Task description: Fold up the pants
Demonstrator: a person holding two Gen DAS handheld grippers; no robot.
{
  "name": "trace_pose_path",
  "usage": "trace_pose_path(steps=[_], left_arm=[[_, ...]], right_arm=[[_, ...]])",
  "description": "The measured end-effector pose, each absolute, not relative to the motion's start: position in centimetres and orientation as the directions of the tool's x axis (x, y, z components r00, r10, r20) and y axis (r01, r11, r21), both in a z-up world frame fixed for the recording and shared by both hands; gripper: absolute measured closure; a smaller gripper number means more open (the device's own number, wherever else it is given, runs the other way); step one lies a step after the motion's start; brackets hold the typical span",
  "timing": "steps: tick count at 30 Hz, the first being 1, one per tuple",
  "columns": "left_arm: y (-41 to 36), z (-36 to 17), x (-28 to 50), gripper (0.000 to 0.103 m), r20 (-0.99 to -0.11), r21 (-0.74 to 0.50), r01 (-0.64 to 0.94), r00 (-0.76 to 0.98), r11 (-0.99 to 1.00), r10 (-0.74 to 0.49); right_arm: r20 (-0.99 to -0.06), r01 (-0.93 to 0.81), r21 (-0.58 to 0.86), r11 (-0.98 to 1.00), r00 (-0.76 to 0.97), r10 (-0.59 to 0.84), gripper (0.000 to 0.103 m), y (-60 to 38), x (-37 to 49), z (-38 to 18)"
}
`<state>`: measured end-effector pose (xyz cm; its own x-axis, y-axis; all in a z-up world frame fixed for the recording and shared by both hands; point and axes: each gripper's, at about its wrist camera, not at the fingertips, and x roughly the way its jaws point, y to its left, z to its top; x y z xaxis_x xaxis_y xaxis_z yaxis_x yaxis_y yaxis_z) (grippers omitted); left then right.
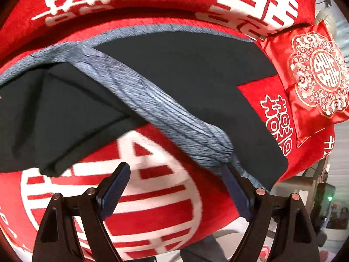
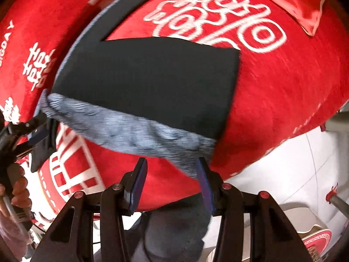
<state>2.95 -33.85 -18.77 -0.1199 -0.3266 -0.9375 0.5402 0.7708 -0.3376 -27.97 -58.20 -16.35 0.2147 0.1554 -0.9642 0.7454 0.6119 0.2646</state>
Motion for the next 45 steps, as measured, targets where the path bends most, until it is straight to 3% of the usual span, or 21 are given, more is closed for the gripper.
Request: trace_pose_path(steps=[10, 11, 12, 13, 14, 16, 25, 32, 33, 35, 38, 39, 40, 42, 45], left_arm=[[-36.3, -20.8, 0.5, 0.016, -0.955, -0.296, 0.531, -0.157, 0.794, -0.251], [-36.4, -21.1, 0.4, 0.021, -0.956, -0.295, 0.530, -0.164, 0.795, -0.245], [-36.6, -21.3, 0.3, 0.030, -0.954, -0.301, 0.527, -0.172, 0.795, -0.247], [-36.8, -21.5, 0.2, 0.055, -0.947, -0.321, 0.524, -0.189, 0.789, -0.260], [-37.1, -21.6, 0.1, 0.072, -0.942, -0.336, 0.524, -0.204, 0.783, -0.267], [-37.7, -21.1, 0.1, 0.080, -0.931, -0.365, 0.526, -0.223, 0.768, -0.290], [-43.1, -13.3, 6.1, 0.080, -0.903, -0.388, 0.546, -0.065, 0.742, -0.425], [-46.7, -11.6, 13.8, 0.079, -0.912, -0.312, 0.539, 0.063, 0.783, -0.406], [-46.7, -11.7, 14.4, 0.077, -0.918, -0.273, 0.535, 0.103, 0.799, -0.383], [-46.3, -11.7, 15.4, 0.048, -0.927, -0.183, 0.524, 0.191, 0.832, -0.323], [-43.8, -12.3, 16.2, 0.039, -0.927, -0.117, 0.478, 0.262, 0.870, -0.268], [-43.3, -13.0, 16.1, 0.039, -0.935, -0.090, 0.474, 0.263, 0.876, -0.238], [-42.7, -14.1, 15.9, 0.039, -0.947, -0.043, 0.470, 0.261, 0.882, -0.186], [-41.5, -16.3, 15.1, 0.039, -0.966, 0.015, 0.462, 0.235, 0.887, -0.106], [-39.3, -19.0, 13.5, 0.039, -0.985, 0.038, 0.436, 0.169, 0.899, -0.040]], right_arm=[[-0.890, 0.727, 0.439, 0.528, 0.271, 0.367, 0.053, -60.9, -29.9, -19.3], [-0.877, 0.723, 0.460, 0.515, 0.283, 0.388, 0.057, -61.0, -29.7, -19.7], [-0.869, 0.723, 0.474, 0.502, 0.292, 0.400, 0.082, -61.2, -29.6, -19.9], [-0.862, 0.719, 0.486, 0.496, 0.299, 0.410, 0.094, -61.4, -29.4, -19.7], [-0.858, 0.712, 0.494, 0.499, 0.307, 0.412, 0.094, -61.4, -29.2, -19.2], [-0.852, 0.673, 0.515, 0.531, 0.330, 0.407, 0.095, -61.9, -28.2, -17.2], [-0.813, 0.451, 0.541, 0.710, 0.497, 0.304, 0.096, -69.2, -17.2, -6.0], [-0.807, 0.377, 0.504, 0.777, 0.526, 0.268, 0.095, -76.5, -4.6, -4.4], [-0.809, 0.377, 0.501, 0.779, 0.523, 0.267, 0.095, -76.9, -3.7, -4.6], [-0.843, 0.425, 0.459, 0.780, 0.485, 0.232, 0.091, -78.1, -0.5, -6.6], [-0.892, 0.513, 0.392, 0.764, 0.415, 0.179, 0.090, -79.6, 1.4, -10.4], [-0.904, 0.538, 0.372, 0.756, 0.394, 0.165, 0.086, -80.0, 1.7, -11.6], [-0.914, 0.556, 0.356, 0.751, 0.373, 0.157, 0.069, -80.3, 1.8, -12.7], [-0.918, 0.578, 0.354, 0.735, 0.366, 0.154, 0.046, -80.6, 1.4, -13.6], [-0.893, 0.563, 0.380, 0.734, 0.431, 0.131, 0.044, -79.5, -0.6, -11.9]])
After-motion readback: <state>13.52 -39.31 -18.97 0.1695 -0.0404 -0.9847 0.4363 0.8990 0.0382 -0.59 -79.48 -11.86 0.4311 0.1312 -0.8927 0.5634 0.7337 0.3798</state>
